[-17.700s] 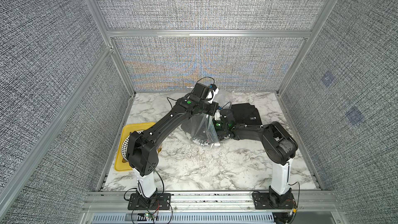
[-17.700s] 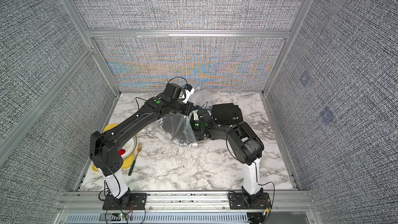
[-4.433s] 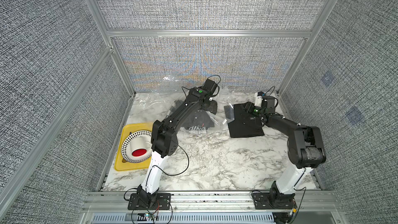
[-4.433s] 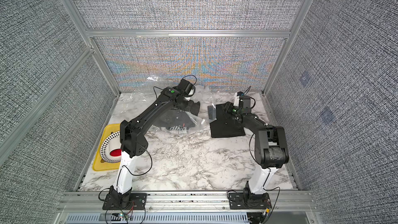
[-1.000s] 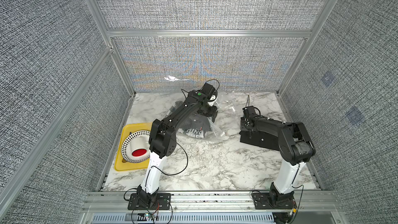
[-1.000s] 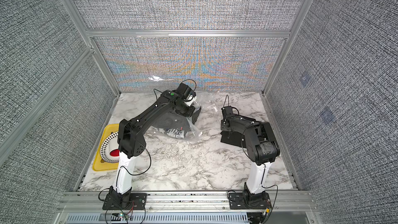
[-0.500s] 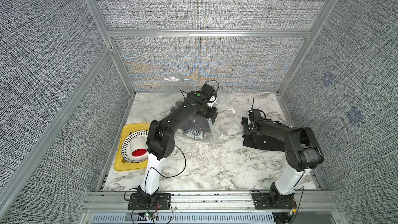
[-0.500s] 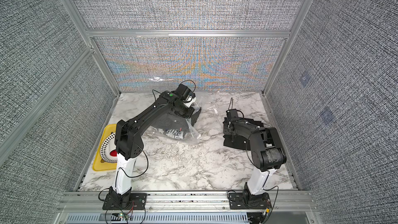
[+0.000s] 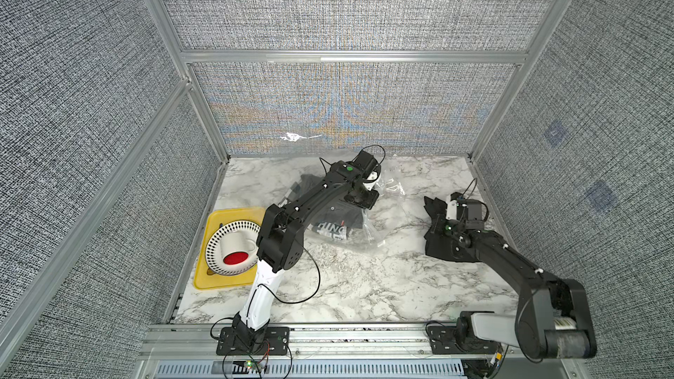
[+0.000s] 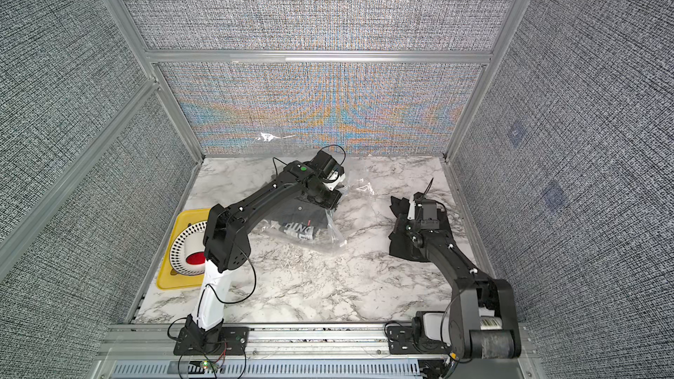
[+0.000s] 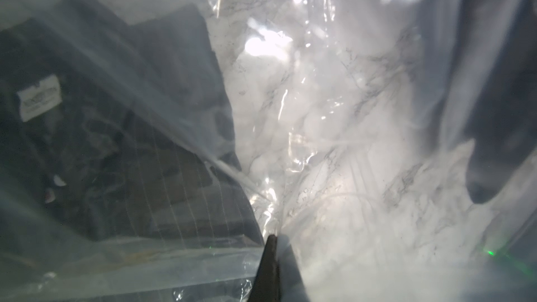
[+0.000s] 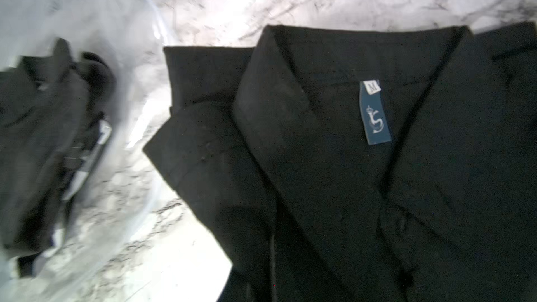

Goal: Place the folded shirt into the vacuum bag
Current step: Pick up the shirt from the center of the board, then place the shirt in the vacuum bag.

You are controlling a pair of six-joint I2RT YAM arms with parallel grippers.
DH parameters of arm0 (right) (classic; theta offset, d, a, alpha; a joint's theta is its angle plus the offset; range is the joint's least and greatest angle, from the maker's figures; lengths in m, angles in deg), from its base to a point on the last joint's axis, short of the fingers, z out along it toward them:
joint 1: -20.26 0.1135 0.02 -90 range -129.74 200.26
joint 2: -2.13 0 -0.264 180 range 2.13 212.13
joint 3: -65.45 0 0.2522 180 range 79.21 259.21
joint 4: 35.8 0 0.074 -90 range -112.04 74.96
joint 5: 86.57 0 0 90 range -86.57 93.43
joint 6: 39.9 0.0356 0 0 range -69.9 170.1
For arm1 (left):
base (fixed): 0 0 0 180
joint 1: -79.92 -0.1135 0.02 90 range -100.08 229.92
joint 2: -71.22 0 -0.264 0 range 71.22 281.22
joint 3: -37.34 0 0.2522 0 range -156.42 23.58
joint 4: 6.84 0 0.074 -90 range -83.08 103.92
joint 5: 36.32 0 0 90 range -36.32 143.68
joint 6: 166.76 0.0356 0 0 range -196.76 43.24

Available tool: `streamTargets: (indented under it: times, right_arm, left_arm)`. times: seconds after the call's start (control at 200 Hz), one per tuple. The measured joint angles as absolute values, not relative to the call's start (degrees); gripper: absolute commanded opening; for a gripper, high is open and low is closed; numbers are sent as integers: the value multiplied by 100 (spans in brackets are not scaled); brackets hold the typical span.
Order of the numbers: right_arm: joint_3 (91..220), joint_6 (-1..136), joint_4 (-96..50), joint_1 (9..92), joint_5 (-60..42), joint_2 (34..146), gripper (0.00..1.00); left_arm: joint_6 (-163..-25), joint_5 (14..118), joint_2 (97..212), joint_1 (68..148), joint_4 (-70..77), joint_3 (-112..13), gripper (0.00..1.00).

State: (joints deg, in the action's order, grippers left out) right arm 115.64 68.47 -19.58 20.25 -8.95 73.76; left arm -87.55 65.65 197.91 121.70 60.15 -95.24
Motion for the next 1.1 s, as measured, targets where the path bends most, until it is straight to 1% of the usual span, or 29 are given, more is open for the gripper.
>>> streamTargets:
  times: [0.165, 0.27, 0.44, 0.56, 0.666, 0.756, 0.906, 1.101]
  right_arm:
    - [11544, 7276, -2502, 1999, -1992, 6957, 0]
    - [11649, 7636, -2756, 1995, -2506, 6771, 0]
    - [11811, 8189, -3088, 1995, -2853, 6428, 0]
    - [11686, 8652, -3552, 2012, -2943, 6439, 0]
    - [11478, 9186, -4129, 2187, -2997, 6789, 0]
    - [11417, 9557, -4655, 2541, -3024, 7248, 0]
    - [11389, 9789, -5431, 3221, -2925, 7929, 0]
    - [11094, 10001, -6376, 3531, -2794, 8917, 0]
  left_arm:
    - [-8779, 6560, 19808, 12205, 6017, -9586, 0]
    - [-8794, 6543, 19808, 12218, 6019, -9586, 0]
    - [-8798, 6532, 19806, 12232, 6017, -9546, 0]
    - [-8818, 6517, 19806, 12258, 6015, -9533, 0]
    - [-8840, 6514, 19806, 12295, 6015, -9533, 0]
    - [-8844, 6514, 19802, 12330, 6015, -9533, 0]
    - [-8910, 6458, 19666, 12363, 6017, -9533, 0]
    - [-8975, 6311, 19389, 12490, 6019, -9533, 0]
